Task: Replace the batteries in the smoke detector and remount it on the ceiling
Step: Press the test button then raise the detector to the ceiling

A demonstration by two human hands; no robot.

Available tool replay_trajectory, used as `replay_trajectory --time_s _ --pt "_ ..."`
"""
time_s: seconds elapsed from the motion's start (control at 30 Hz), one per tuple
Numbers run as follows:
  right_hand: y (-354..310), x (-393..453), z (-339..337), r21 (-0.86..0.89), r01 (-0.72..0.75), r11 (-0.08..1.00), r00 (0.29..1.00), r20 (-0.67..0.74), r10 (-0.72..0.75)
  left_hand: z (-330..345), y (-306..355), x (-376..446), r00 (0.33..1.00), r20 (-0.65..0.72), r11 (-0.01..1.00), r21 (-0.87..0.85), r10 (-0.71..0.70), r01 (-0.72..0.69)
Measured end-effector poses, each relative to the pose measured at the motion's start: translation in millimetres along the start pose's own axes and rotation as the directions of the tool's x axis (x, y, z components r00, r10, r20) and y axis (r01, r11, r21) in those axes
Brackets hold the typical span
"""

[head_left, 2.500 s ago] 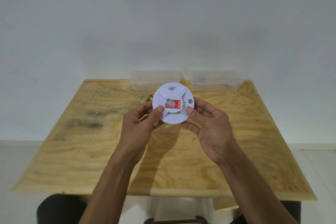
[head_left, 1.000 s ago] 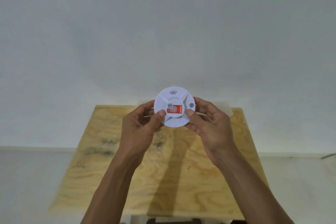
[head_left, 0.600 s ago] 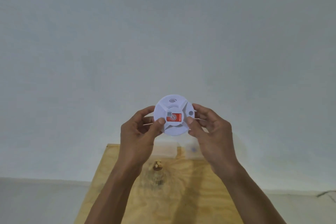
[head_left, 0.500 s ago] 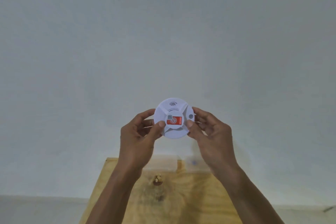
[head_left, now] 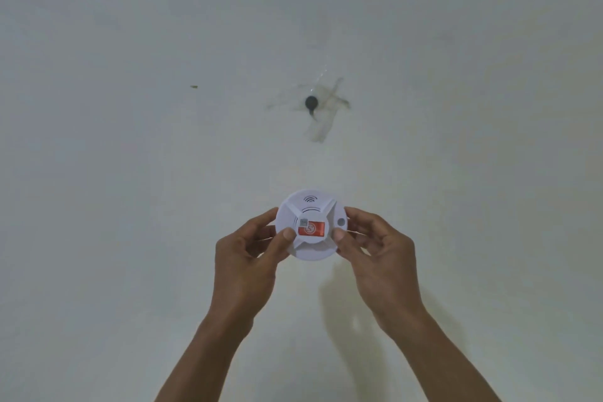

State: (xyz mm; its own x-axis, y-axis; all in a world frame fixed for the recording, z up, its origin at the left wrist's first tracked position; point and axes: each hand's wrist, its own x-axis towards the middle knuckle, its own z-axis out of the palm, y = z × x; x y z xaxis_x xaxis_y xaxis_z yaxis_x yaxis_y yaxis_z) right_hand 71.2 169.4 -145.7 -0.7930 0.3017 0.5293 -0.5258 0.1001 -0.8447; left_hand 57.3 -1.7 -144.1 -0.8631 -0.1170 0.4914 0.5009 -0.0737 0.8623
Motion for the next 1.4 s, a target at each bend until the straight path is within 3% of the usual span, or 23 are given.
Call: replay_trajectory --time_s 0.27,0.63,1.4 --pt "-44.0 80.4 18.0 0.02 0.16 0.987 0.986 -0.05 -0.159 21.3 49.6 76.4 0.989 -0.012 0.987 -0.057 0.15 -0.15" --pt "-55.7 155.8 33.4 0.029 0.198 0.98 0.973 -0.127 -0.193 44.3 62.6 152.5 0.981 -0.049 0.98 -0.052 0.188 -0.191" --pt "-43.6 168.8 40.6 -0.063 0.303 0.951 0.943 -0.128 -0.308 47.0 44.3 170.3 0.975 -0.095 0.98 0.026 0.199 -0.197"
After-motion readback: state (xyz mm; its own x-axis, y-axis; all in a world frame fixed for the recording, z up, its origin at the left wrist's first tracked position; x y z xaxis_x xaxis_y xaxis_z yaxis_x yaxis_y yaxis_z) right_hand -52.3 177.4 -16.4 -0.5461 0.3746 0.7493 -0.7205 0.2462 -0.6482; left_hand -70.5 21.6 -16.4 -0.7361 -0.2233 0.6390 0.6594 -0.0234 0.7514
